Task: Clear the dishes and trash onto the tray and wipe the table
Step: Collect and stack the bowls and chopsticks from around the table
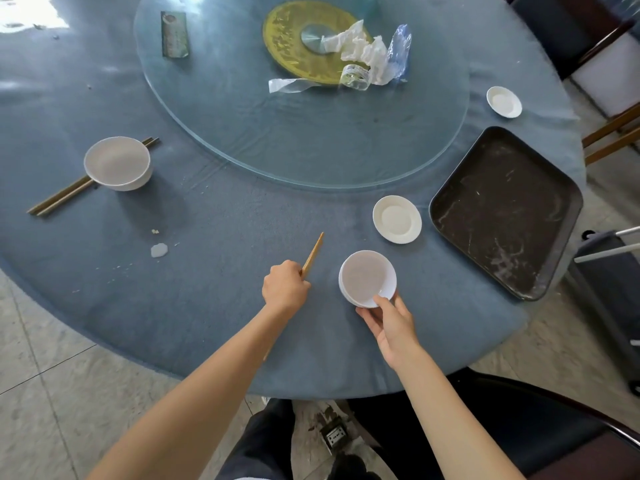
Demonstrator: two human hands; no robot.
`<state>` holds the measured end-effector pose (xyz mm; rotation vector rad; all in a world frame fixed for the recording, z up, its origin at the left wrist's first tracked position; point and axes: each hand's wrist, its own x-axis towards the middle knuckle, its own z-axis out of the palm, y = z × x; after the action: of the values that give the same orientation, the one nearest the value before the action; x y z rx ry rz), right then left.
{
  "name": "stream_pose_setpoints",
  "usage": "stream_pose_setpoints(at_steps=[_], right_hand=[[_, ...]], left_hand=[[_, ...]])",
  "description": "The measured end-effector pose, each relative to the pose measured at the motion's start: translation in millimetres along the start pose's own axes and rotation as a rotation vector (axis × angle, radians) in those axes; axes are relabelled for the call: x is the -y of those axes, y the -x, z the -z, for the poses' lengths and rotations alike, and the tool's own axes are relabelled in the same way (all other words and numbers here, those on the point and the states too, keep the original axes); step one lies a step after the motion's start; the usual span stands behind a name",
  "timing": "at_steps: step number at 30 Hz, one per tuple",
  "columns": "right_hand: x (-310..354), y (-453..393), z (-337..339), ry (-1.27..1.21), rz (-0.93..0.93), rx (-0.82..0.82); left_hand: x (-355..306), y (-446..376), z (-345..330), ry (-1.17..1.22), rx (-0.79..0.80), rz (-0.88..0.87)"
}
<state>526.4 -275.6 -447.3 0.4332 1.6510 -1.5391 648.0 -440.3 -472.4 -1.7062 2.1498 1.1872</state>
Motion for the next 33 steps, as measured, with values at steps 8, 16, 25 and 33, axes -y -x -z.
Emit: stream_pose_setpoints(at_steps=[8, 16, 25, 33], right_hand=[[-13.5, 20.8, -15.8, 0.093, -0.011, 0.042], [-26.8, 41.5, -51.8, 0.207, -0.017, 0.201], [-53.5, 63.9, -135.8, 0.319, -0.025, 0.393], [-63.6, 78.7, -223.0, 0.324, -0.024, 0.466]], left_hand=[[49.0, 9.8, 32.1, 0.523, 0.18, 0.164], [110.8, 49.7, 85.9, 0.983, 0.148, 0.246], [179.7, 78.0, 161.1, 1.205, -0.057, 0.261], [226.8, 45.4, 231.0, 1.281, -0.1, 0.242]])
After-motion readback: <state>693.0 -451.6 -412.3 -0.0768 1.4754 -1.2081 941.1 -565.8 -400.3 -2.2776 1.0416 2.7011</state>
